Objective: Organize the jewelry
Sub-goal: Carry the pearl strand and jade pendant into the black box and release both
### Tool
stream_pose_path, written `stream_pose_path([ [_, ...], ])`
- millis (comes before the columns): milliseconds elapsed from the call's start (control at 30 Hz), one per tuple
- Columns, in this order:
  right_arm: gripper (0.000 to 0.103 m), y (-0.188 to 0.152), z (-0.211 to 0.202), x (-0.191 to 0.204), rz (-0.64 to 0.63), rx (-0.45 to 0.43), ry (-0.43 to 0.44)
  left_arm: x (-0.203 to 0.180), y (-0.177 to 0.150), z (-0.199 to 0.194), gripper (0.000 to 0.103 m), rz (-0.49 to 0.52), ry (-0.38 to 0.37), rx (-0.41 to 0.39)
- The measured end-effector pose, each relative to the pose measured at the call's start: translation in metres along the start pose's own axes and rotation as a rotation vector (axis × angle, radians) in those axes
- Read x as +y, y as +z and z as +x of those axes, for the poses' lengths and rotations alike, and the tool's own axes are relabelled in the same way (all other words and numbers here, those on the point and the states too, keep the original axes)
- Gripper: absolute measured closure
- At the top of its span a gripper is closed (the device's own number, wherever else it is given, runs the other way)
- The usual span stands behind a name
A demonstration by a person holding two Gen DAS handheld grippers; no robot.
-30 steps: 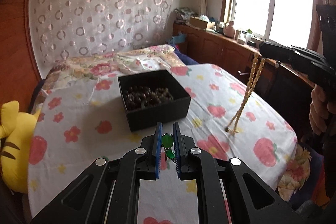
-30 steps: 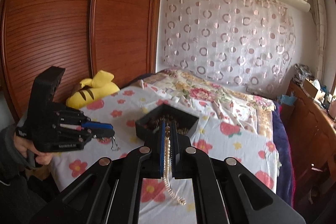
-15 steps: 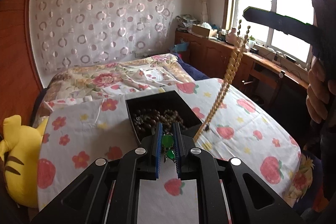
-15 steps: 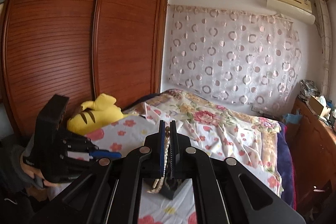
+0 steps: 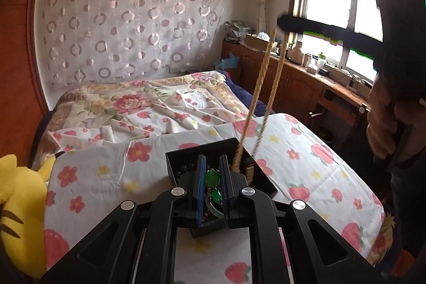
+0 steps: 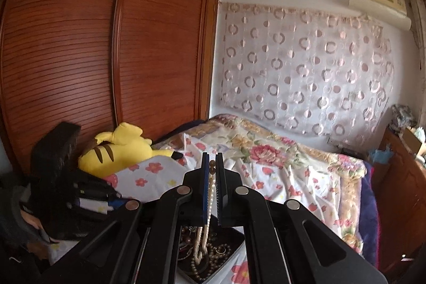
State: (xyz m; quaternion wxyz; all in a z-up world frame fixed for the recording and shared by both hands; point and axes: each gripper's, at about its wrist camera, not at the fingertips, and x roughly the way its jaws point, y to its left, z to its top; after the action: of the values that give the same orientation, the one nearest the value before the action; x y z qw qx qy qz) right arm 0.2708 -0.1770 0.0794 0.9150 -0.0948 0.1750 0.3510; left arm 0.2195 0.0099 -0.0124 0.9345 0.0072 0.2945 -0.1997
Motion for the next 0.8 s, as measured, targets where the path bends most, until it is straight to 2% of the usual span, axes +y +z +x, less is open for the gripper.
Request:
stream_pose_path([
  [233, 0.098, -0.04, 0.037, -0.009, 0.027, 0.074, 0.021, 0.015, 0.003, 0.031, 0.094, -0.015, -0.006, 0.047],
  [433, 0.097, -0.052, 0.049, -0.026, 0.059, 0.098, 0.009, 0.021, 0.004, 0.054, 0.094, -0.023, -0.014, 0.081],
  [633, 0.097, -0.083, 0.073, -0.031, 0.089, 0.219, 0.064, 0.022, 0.002, 0.068, 0.094, -0.025, -0.02, 0.108],
  [733, 0.097, -0.102, 0.085, -0.026, 0.097, 0.268, 0.063, 0.02, 0.002, 0.072, 0.093, -0.023, -0.02, 0.113],
  [767, 0.094, -0.106, 0.086, -0.024, 0.1, 0.275, 0.064, 0.02, 0.002, 0.073, 0.094, -0.023, -0.021, 0.114],
  [800, 0.083, -0.11, 0.087, -0.024, 0.108, 0.281, 0.062, 0.02, 0.003, 0.074, 0.094, -0.022, -0.022, 0.114],
])
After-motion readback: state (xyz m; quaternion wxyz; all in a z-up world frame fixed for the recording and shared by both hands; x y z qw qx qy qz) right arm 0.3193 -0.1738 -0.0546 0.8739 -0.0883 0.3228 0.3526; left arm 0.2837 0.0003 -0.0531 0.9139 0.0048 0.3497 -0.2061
